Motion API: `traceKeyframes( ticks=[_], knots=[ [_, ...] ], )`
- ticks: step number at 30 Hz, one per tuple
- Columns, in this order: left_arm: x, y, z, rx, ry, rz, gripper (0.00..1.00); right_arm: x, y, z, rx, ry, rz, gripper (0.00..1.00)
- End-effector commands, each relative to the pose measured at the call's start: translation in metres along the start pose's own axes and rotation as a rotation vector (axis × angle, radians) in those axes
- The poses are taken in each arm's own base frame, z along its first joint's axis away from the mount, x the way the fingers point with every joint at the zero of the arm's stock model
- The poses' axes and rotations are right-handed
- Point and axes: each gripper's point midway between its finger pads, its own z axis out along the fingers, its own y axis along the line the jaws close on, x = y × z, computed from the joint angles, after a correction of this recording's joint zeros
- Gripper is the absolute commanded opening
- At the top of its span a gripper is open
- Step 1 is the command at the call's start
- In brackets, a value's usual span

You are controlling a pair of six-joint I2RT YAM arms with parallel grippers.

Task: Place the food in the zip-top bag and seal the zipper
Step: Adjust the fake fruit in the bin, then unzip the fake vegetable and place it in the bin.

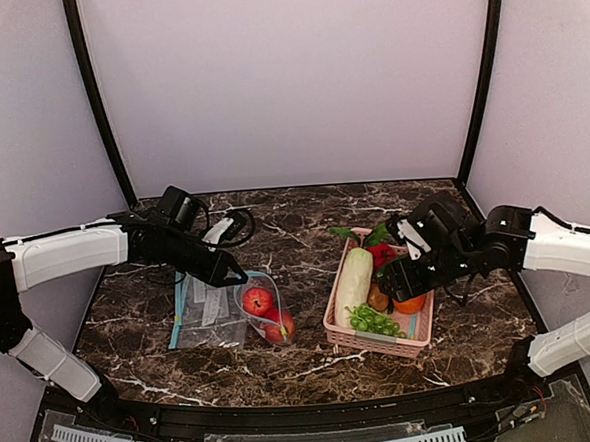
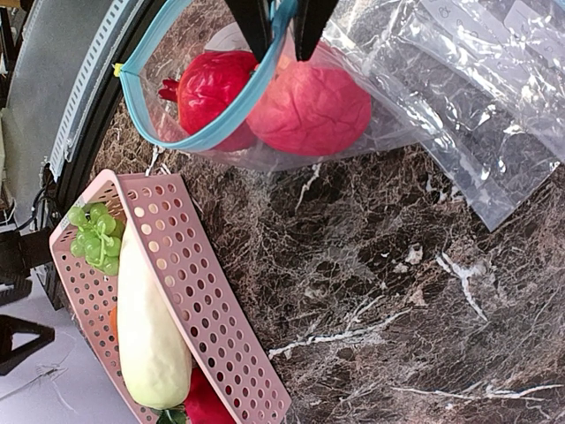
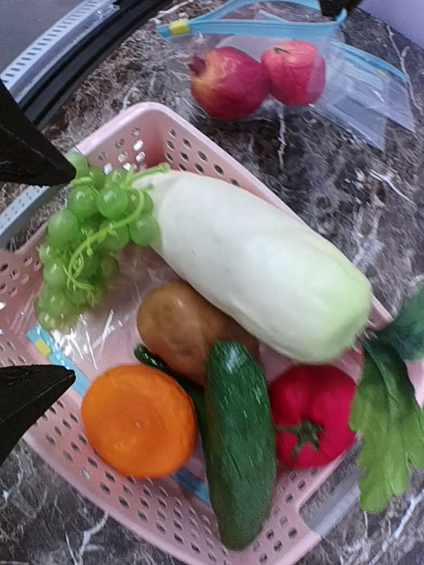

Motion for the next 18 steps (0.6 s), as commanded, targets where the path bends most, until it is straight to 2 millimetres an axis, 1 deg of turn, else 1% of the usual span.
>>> traceKeyframes(
  ticks=[1, 3, 5, 12, 16, 18],
  knots=[
    [0.007, -0.001, 0.000, 0.005, 0.022, -0.012, 0.09, -0.017, -0.049, -0.014, 0.148, -0.055, 0.131, 0.61],
    [0.008, -0.001, 0.001, 0.005, 0.023, -0.014, 0.09, -0.018, -0.067, -0.009, 0.188, -0.040, 0.156, 0.53],
    [0.008, -0.001, 0.001, 0.005, 0.024, -0.012, 0.09, -0.019, -0.081, -0.001, 0.219, -0.023, 0.159, 0.47],
    [0.009, 0.000, 0.001, 0.001, 0.027, -0.012, 0.09, -0.031, -0.101, 0.030, 0.245, 0.010, 0.129, 0.34],
    [0.009, 0.000, 0.001, 0.000, 0.026, -0.011, 0.09, -0.031, -0.117, 0.049, 0.265, 0.036, 0.148, 0.30],
    [0.009, 0.000, 0.002, 0.000, 0.028, -0.012, 0.09, -0.033, -0.120, 0.057, 0.246, 0.035, 0.160, 0.28]
  ],
)
